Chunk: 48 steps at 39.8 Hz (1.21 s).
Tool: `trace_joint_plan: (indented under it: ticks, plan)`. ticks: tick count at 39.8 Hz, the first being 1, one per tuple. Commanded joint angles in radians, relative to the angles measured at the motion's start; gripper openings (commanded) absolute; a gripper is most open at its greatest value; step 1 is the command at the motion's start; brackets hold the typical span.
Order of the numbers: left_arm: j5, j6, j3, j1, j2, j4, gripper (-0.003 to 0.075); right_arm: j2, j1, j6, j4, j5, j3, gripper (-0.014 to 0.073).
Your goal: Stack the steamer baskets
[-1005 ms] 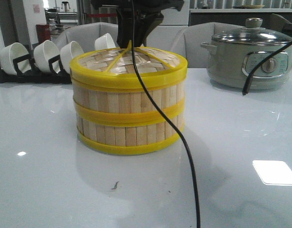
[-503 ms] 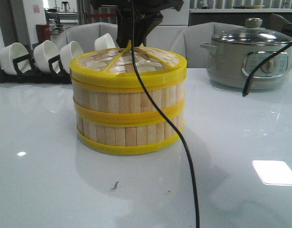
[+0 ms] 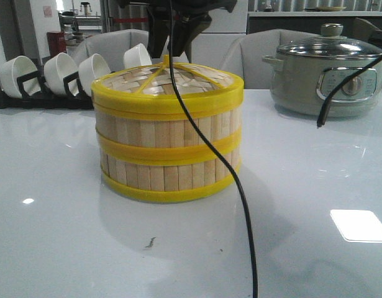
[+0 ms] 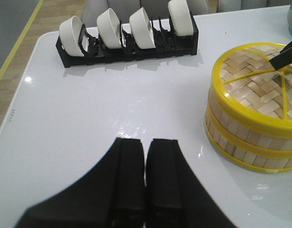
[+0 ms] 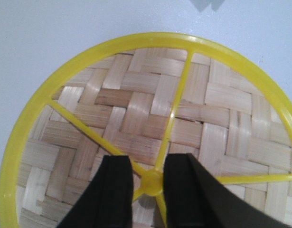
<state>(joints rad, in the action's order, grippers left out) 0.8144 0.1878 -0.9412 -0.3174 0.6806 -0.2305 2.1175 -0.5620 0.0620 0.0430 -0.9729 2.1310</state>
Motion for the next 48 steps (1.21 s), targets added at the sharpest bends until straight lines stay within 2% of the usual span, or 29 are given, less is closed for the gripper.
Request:
trace_joint_plan:
  ticks: [1, 14, 21, 32, 42, 48]
  plan:
    - [-0.083, 0.01, -0.026, -0.001, 0.001, -0.012, 0.0085, -0.068, 0.005, -0.011, 0.006, 0.056, 0.036, 0.0302]
    - [-0.083, 0.01, -0.026, -0.001, 0.001, -0.012, 0.0085, -0.101, 0.012, -0.011, 0.006, 0.117, 0.035, 0.03]
    - [-0.083, 0.01, -0.026, -0.001, 0.001, -0.012, 0.0085, -0.245, 0.085, -0.011, 0.006, 0.199, -0.053, 0.03]
    - [-0.083, 0.01, -0.026, -0.001, 0.001, -0.012, 0.0085, -0.691, 0.32, -0.011, 0.006, 0.466, -0.545, 0.03]
    - [-0.083, 0.01, -0.026, -0.001, 0.001, -0.012, 0.0085, -1.119, 0.586, -0.011, 0.006, 0.486, -0.972, 0.0299]
    - [-0.083, 0.01, -0.026, -0.001, 0.001, -0.012, 0.0085, -1.364, 0.665, -0.011, 0.006, 0.538, -1.203, 0.0299]
